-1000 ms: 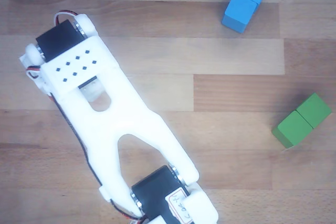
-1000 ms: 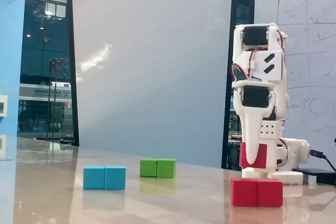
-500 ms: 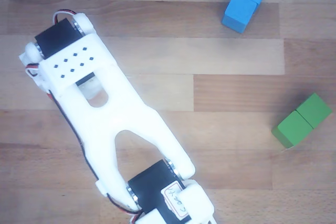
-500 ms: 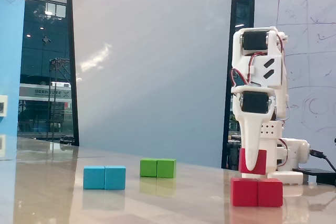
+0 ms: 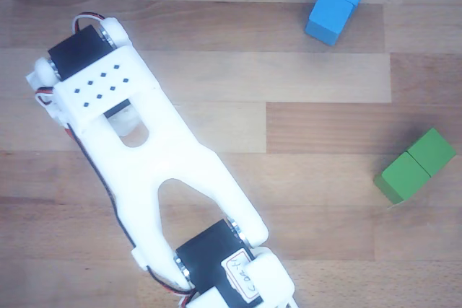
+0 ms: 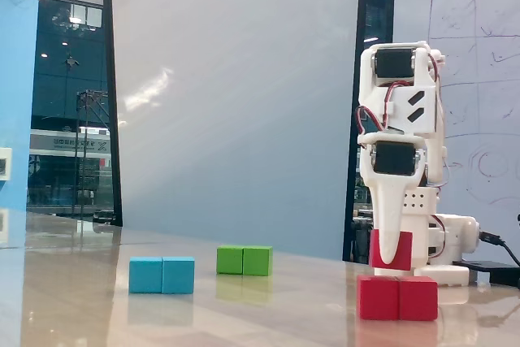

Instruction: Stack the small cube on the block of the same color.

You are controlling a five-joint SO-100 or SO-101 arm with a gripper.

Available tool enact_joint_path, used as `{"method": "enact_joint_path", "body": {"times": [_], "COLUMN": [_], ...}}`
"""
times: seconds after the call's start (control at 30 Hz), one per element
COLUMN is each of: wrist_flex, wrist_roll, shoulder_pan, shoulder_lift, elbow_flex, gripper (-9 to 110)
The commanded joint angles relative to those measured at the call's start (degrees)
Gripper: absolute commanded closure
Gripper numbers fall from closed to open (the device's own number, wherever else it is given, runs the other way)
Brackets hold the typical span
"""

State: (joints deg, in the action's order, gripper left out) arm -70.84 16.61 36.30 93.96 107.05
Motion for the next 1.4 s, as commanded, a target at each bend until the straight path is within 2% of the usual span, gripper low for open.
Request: {"method": "enact_joint_path", "body": {"times": [0.0,0.23,0.53,1.37], "wrist_flex": [1.14,1.23,1.23,0.18], "wrist_roll": [0.26,0.26,0.26,2.02], "shoulder_pan": [0.53,0.53,0.53,-2.64], "shoulder_lift": [0.79,1.58,1.85,8.26], "elbow_flex": [-3.34,-0.97,-0.79,-1.05], "gripper": [91,90,82,82]}}
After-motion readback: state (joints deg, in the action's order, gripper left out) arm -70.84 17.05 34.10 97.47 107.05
